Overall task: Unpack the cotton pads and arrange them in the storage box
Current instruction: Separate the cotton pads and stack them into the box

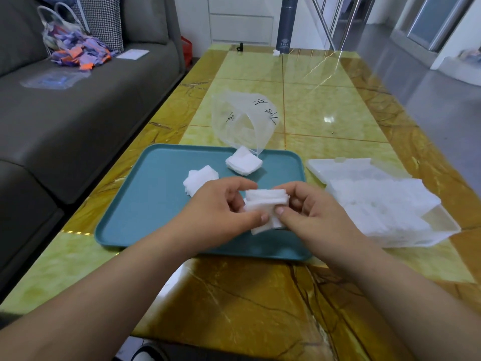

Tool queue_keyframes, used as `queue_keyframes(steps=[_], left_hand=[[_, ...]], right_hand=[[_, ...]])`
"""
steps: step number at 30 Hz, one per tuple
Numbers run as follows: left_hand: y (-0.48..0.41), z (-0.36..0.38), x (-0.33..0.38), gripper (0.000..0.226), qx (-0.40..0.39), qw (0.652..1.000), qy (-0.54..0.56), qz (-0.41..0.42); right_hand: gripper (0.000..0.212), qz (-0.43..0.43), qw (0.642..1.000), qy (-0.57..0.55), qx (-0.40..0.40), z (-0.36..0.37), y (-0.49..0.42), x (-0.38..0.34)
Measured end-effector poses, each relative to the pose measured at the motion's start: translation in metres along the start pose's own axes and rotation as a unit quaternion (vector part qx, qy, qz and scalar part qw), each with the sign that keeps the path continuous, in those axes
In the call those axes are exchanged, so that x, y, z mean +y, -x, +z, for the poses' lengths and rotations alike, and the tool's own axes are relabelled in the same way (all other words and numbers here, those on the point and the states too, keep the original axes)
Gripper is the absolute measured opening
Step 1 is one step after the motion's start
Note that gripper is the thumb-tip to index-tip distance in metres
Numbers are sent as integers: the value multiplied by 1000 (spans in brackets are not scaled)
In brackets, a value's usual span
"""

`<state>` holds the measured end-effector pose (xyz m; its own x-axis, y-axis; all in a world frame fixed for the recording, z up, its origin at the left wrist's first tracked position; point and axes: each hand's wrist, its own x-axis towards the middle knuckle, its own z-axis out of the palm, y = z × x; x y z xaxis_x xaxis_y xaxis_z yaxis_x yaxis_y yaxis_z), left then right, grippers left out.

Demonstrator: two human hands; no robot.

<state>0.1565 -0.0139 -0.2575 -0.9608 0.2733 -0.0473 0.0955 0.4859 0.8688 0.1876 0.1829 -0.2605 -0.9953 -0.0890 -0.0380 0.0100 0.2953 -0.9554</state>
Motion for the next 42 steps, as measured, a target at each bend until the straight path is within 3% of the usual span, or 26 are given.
queue_keyframes(steps=[2,4,9,13,17,20,22,26,34,38,42], left_hand=[[2,1,1,15,-12,1000,0,20],[3,2,0,7,0,999,6,34],[0,7,0,4,15,997,-16,69],[1,10,-3,14,14,992,-65,104],[-8,-1,-10,32,76,984,-160,1],[-10,-3,-14,37,34,955,-289,-62],[-9,0,-12,37,12,950,-304,-71],[-8,3,-8,30,3,965,-250,-76],[3,-12,1,14,-20,999,-36,-27],[8,-13,4,13,-77,997,-16,14],[2,-9,-1,15,-38,998,-36,32]], right_hand=[[22,-6,999,30,-8,2,1,0],[24,-9,999,50,-5,6,2,1],[41,20,999,45,1,15,2,4],[30,4,999,52,13,20,3,5],[8,-9,992,69,109,12,-3,8],[4,-14,983,86,164,8,-3,6],[5,-17,979,84,184,7,-4,5],[5,-13,979,91,179,7,-4,5],[6,11,983,55,174,3,-6,7],[13,26,993,27,108,2,-5,8],[19,30,999,18,19,3,-2,5]])
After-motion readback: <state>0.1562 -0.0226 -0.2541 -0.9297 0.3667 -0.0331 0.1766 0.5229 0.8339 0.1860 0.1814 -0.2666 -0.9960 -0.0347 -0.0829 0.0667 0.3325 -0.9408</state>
